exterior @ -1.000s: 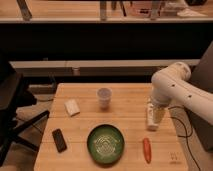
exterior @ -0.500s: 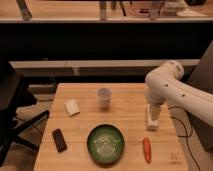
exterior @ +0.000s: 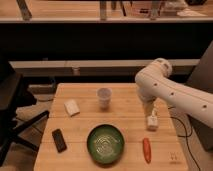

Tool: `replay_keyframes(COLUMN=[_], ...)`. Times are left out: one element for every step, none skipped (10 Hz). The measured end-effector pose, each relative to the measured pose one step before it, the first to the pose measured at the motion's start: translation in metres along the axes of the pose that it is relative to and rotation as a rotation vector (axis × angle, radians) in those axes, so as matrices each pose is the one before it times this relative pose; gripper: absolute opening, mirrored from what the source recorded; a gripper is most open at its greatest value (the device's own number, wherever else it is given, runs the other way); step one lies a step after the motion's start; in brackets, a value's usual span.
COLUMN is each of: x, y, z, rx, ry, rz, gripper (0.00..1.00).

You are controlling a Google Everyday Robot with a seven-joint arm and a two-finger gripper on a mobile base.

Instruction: Pick up the ceramic cup

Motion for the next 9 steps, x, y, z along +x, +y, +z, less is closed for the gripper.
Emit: replay_keyframes(x=[-0.00591, -0.00888, -0.00796, -0.00154, 0.00111, 0.00135, -0.00385, -0.00932, -0.00761], y=[-0.00371, -0.00668, -0.00647, -0.00172, -0.00154, -0.00168, -0.00390, -0.00710, -0.00600], z=[-0.00046, -0.00076, -0.00054, -0.00032, -0.00073, -0.00017, -0.00024, -0.00041, -0.00018], rx=[0.00552, 0.00854, 0.00714, 0.00266, 0.00506, 0.00409, 0.00547, 0.00762, 0.00690], ry=[0.00193, 0.00170, 0.00027, 0.00227, 0.00352, 0.00337, -0.00021, -0.00027, -0.00128], rz=[-0.02146, -0.02757, -0.02454, -0.00758, -0.01772, -0.01573, -0.01675, -0.02543, -0.02157], gripper=[0.80, 0.80, 0.80, 0.80, 0.80, 0.80, 0.80, 0.80, 0.80])
